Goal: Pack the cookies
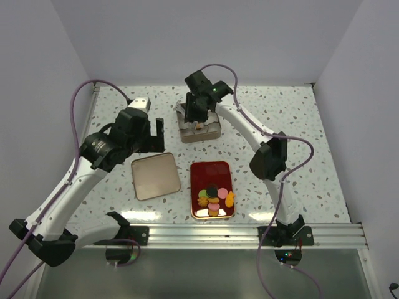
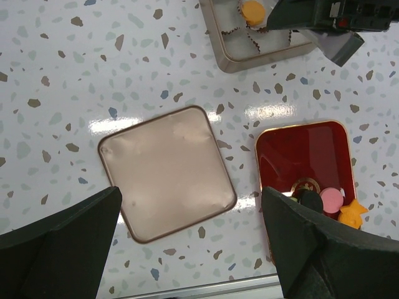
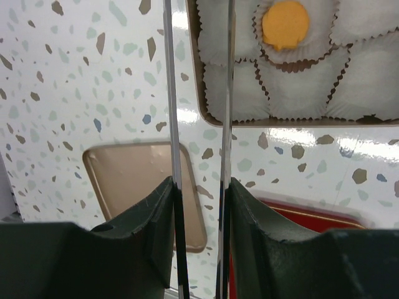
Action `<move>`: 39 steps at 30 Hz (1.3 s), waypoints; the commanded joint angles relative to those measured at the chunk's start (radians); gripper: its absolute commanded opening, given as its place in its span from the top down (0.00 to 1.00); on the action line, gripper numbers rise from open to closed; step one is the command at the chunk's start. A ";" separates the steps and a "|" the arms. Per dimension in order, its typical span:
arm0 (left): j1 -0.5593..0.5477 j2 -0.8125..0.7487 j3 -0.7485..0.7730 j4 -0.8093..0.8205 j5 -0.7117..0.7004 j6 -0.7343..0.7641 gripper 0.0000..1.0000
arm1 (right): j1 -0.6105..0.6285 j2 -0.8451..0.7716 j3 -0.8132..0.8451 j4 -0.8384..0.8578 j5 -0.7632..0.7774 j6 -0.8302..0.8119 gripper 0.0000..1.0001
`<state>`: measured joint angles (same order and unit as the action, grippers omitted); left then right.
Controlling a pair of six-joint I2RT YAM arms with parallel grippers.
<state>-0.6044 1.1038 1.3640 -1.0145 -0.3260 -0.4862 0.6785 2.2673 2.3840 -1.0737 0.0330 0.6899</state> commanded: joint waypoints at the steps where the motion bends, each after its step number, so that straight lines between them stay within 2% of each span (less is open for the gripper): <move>1: -0.003 0.013 0.035 0.001 -0.027 0.017 0.00 | -0.017 -0.005 0.043 0.077 -0.015 0.005 0.66; 10: -0.003 0.041 0.047 0.011 -0.033 0.029 0.00 | -0.034 0.018 0.015 0.093 -0.019 0.005 0.65; 22: -0.003 0.054 0.050 0.013 -0.038 0.035 0.00 | -0.040 0.018 -0.011 0.107 -0.030 -0.016 0.46; 29: -0.003 0.054 0.056 0.008 -0.041 0.032 0.00 | -0.040 -0.012 0.001 0.093 -0.030 -0.023 0.46; 39: -0.003 0.061 0.089 -0.007 -0.076 0.023 0.00 | -0.036 -0.158 -0.052 0.063 -0.030 -0.047 0.46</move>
<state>-0.6044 1.1614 1.3968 -1.0180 -0.3676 -0.4683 0.6434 2.2444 2.3447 -1.0191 0.0078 0.6666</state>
